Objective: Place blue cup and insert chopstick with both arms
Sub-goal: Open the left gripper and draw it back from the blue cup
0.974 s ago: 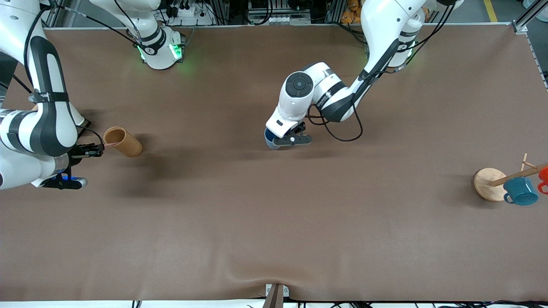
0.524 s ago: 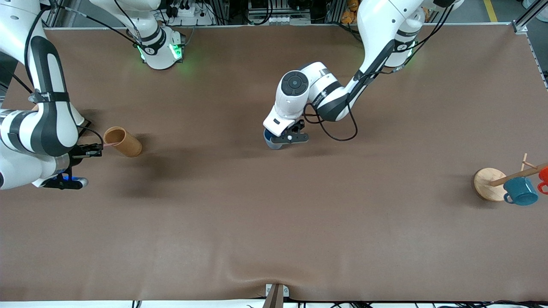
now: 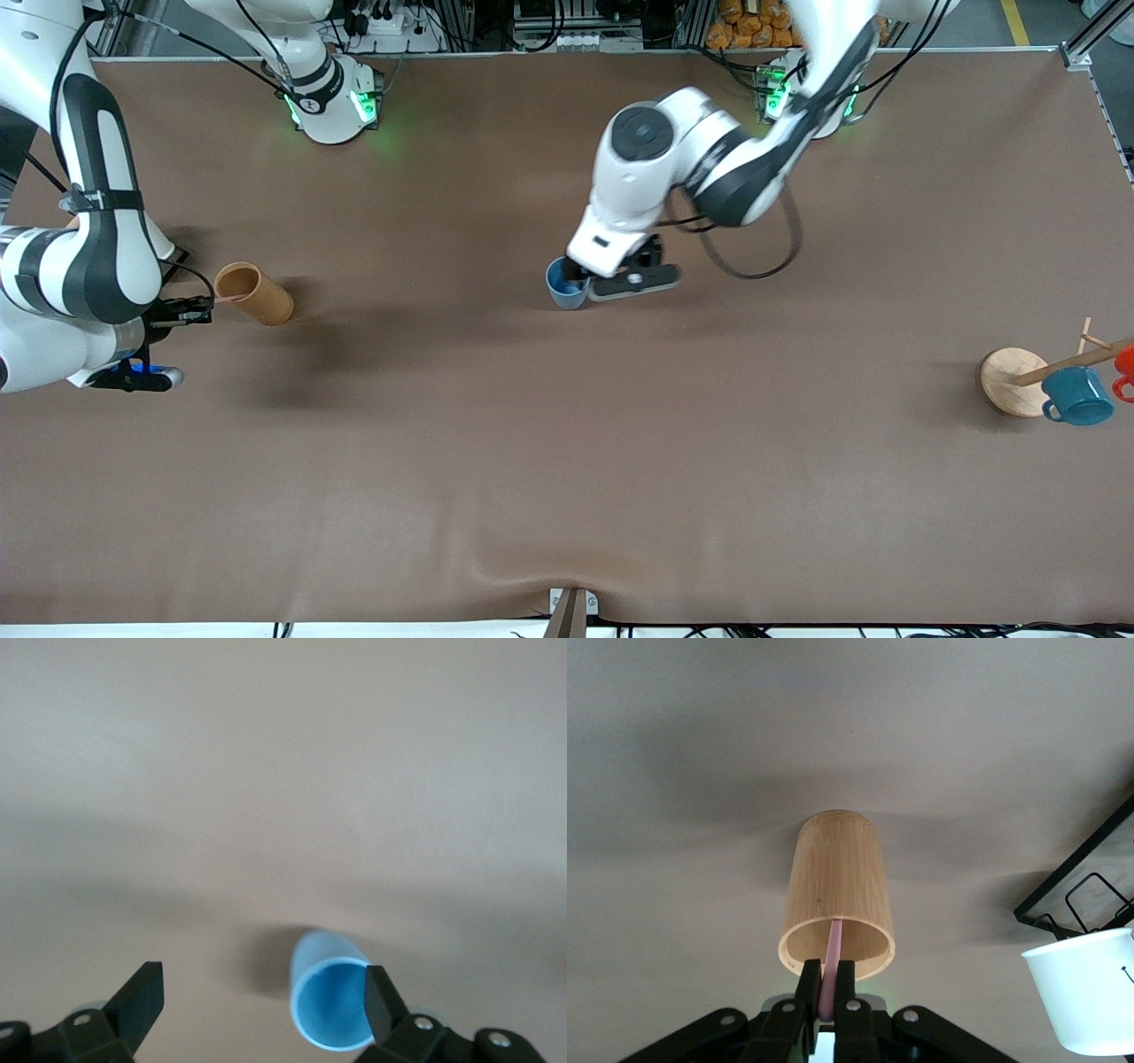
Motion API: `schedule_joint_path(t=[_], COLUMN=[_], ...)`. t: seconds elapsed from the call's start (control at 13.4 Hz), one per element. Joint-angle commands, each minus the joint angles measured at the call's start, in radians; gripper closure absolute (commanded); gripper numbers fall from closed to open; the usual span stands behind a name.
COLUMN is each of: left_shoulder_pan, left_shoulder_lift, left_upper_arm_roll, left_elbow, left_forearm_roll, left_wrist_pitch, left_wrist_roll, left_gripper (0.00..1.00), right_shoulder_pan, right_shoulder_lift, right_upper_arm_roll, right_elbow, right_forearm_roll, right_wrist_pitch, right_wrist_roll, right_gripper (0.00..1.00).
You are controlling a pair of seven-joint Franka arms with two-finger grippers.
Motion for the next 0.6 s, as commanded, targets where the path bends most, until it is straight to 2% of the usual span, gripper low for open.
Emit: schedule_joint_path(t=[0.0, 0.15, 0.52], left_shoulder_pan=[0.069, 0.136, 0.278], left_shoulder_lift=[-0.082, -0.109, -0.120], left_upper_arm_roll=[-0.006, -0.007, -0.006], left_elbow=[0.035, 0.081, 0.235], left_forearm_roll=[0.010, 0.010, -0.011], left_wrist_pitch=[-0.104, -0.198, -0.454], left_wrist_roll=[-0.001, 0.017, 0.327], left_gripper=[0.00, 0.00, 0.00], right_shoulder_pan=[-0.002, -0.002, -0.001], right_shoulder_lift=[-0.023, -0.029, -0.040], right_upper_arm_roll=[0.006, 0.008, 0.008], right_elbow=[0.005, 0.007, 0.021], right_forearm_roll=[0.012, 0.012, 0.012], right_wrist_pitch=[-0.025, -0.033, -0.054], right_wrist_roll=[0.016, 0.013, 0.011], right_gripper=[0.98, 0.99, 1.00])
